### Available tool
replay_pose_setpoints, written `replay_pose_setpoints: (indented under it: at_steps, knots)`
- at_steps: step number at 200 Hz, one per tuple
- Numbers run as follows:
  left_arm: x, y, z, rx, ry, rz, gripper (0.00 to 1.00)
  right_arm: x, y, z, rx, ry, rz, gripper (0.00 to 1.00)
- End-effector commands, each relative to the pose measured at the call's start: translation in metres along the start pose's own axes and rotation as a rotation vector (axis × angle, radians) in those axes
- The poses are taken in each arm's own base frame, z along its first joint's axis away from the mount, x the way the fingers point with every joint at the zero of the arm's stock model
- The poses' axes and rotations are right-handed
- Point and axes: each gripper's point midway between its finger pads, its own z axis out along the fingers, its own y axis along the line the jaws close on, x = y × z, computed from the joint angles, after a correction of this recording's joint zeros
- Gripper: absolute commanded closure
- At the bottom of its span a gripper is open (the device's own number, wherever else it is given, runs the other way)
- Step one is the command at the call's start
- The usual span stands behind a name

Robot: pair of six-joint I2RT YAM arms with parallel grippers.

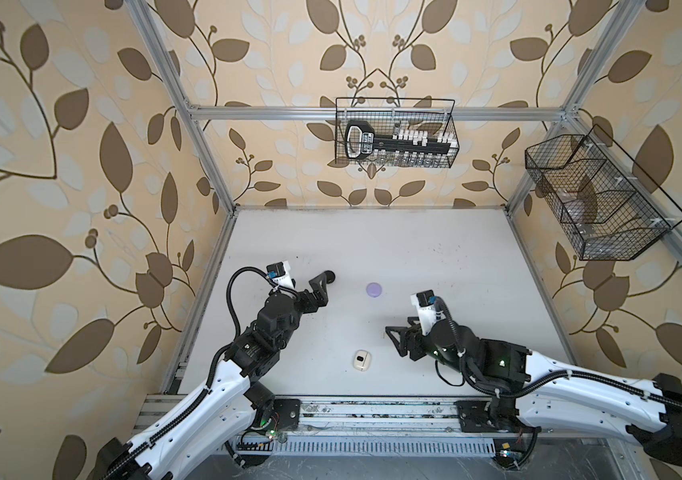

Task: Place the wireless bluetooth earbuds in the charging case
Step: 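Raise the left gripper while the right gripper reaches toward the white case, then lower the right gripper onto the white earbud case and close it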

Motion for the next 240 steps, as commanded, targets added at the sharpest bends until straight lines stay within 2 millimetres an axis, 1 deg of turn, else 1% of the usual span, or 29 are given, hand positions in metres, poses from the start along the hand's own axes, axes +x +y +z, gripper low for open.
replay_pose_setpoints:
  at_steps: [1, 17, 32, 42, 53, 68, 92, 120, 162, 181, 214, 240]
  knots:
    - [-0.016, 0.003, -0.008, -0.008, -0.084, -0.002, 0.01, 0.030, -0.018, 0.011, 0.116, 0.055, 0.113, 0.23]
    - [-0.018, 0.006, -0.011, -0.015, -0.096, 0.000, 0.01, 0.053, -0.005, 0.021, 0.062, 0.098, 0.145, 0.25]
    - [-0.019, 0.008, -0.012, -0.029, -0.097, 0.008, 0.01, 0.073, 0.002, 0.029, 0.047, 0.137, 0.159, 0.25]
    - [-0.018, 0.009, -0.012, -0.032, -0.096, 0.006, 0.01, 0.085, 0.010, 0.034, 0.028, 0.168, 0.162, 0.28]
    - [-0.017, 0.009, -0.012, -0.032, -0.095, 0.005, 0.01, 0.093, 0.020, 0.038, 0.008, 0.193, 0.150, 0.29]
    - [-0.015, 0.009, -0.011, -0.025, -0.087, 0.003, 0.01, 0.100, 0.029, 0.041, 0.004, 0.214, 0.122, 0.28]
    - [-0.015, 0.006, -0.013, -0.012, -0.079, 0.001, 0.01, 0.116, 0.036, 0.053, 0.011, 0.273, 0.104, 0.26]
    - [-0.016, 0.009, -0.016, -0.017, -0.088, -0.002, 0.01, 0.133, 0.050, 0.069, -0.006, 0.344, 0.089, 0.27]
    - [-0.017, 0.011, -0.018, -0.024, -0.096, 0.002, 0.01, 0.146, 0.063, 0.093, -0.019, 0.418, 0.079, 0.32]
    - [-0.017, 0.012, -0.019, -0.030, -0.097, 0.006, 0.01, 0.150, 0.063, 0.102, -0.001, 0.432, 0.058, 0.33]
    - [-0.017, 0.013, -0.020, -0.031, -0.100, 0.008, 0.01, 0.153, 0.054, 0.113, 0.059, 0.434, -0.001, 0.34]
    - [-0.017, 0.014, -0.020, -0.033, -0.102, 0.010, 0.01, 0.150, 0.046, 0.115, 0.127, 0.421, -0.064, 0.34]
